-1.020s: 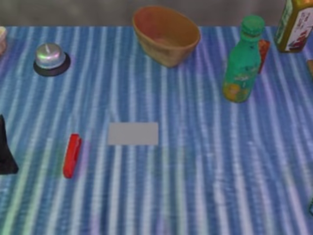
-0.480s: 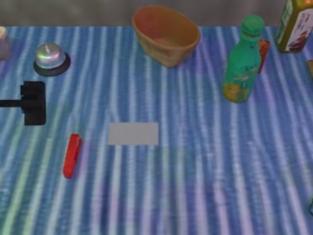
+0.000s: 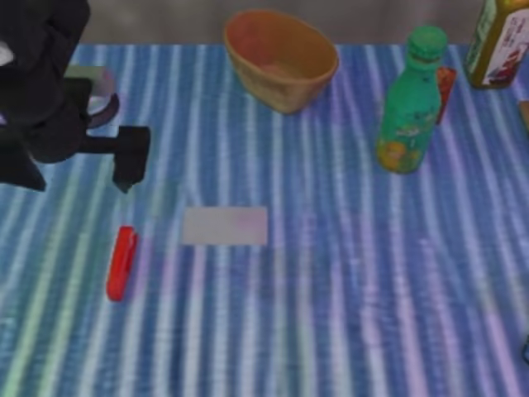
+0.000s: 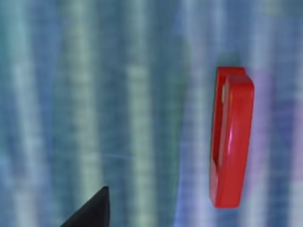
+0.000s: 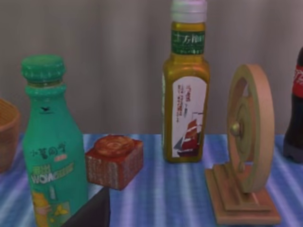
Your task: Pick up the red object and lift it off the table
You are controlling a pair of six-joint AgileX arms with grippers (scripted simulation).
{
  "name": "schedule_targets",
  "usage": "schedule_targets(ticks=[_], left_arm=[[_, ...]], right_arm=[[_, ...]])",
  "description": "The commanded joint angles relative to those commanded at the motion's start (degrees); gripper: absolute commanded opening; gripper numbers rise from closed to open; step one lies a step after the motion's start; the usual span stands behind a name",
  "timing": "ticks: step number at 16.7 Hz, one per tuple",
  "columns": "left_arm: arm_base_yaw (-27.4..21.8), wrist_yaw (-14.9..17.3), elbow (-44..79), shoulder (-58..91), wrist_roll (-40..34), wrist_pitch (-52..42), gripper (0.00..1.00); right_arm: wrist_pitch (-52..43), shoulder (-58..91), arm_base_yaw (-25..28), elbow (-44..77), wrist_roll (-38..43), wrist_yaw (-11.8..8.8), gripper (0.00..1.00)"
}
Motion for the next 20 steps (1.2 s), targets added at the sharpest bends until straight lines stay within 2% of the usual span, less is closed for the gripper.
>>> schedule_targets(ticks=[5,12,15,20], left_arm=[[-1.45,0.18,9.77,11.69,-1.16,-6.19,1.0],[-1.26,0.19,10.27,12.46,-1.19,-6.33,1.0],[-1.38,0.21,7.77,14.19,-1.04,-2.38,1.0],[-1.42,0.25,0.89,19.43,-1.02,10.37,1.0]], right_arm=[[0.0,0.0,0.0,0.0,0.0,0.0,1.0],[0.0,0.0,0.0,0.0,0.0,0.0,1.0],[0.0,0.0,0.0,0.0,0.0,0.0,1.0],[0.0,0.0,0.0,0.0,0.0,0.0,1.0]])
